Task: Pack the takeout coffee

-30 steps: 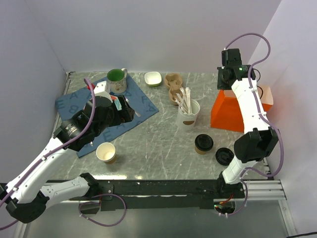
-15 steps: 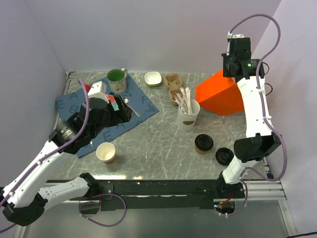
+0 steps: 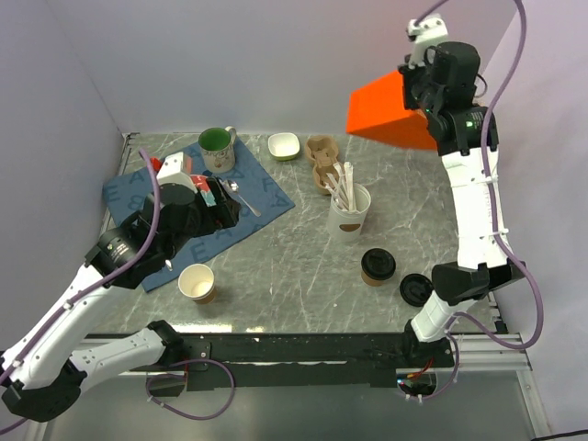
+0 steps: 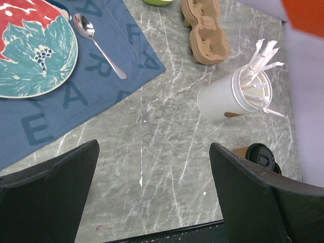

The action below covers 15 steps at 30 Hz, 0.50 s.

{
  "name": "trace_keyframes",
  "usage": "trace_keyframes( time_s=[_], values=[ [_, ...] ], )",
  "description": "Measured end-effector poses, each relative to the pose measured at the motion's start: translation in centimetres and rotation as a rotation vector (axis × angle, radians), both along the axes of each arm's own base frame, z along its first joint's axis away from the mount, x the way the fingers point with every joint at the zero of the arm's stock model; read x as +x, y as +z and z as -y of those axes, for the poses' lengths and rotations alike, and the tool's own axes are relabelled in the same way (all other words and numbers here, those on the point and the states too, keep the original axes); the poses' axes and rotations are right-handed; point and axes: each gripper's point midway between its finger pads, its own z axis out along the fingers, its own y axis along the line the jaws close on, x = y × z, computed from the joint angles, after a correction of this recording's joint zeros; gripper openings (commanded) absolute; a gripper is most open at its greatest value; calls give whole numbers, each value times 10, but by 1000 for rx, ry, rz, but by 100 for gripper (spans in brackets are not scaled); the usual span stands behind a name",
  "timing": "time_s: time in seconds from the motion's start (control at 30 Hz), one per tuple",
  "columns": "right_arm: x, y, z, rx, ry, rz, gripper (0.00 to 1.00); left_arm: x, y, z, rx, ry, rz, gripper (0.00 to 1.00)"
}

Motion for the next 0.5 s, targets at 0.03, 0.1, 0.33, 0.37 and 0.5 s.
trace_keyframes(
  time_s=[0.03, 0.1, 0.33, 0.37, 0.5],
  values=[
    [0, 8, -11, -9, 38, 29, 0, 0, 0, -1, 0, 4, 2, 97],
    [-1, 22, -35, -27, 117, 79, 0, -1, 1, -3, 3, 10, 4, 97],
    [-19, 54, -114, -79, 341, 199, 0, -4, 6, -16, 8, 55, 20, 97],
    [-23, 56, -124, -82, 366, 210, 0, -4, 8, -19, 8, 65, 25, 97],
    [-41, 58, -161, -88, 460, 227, 0, -8, 25, -34, -5, 116, 67, 97]
  ],
)
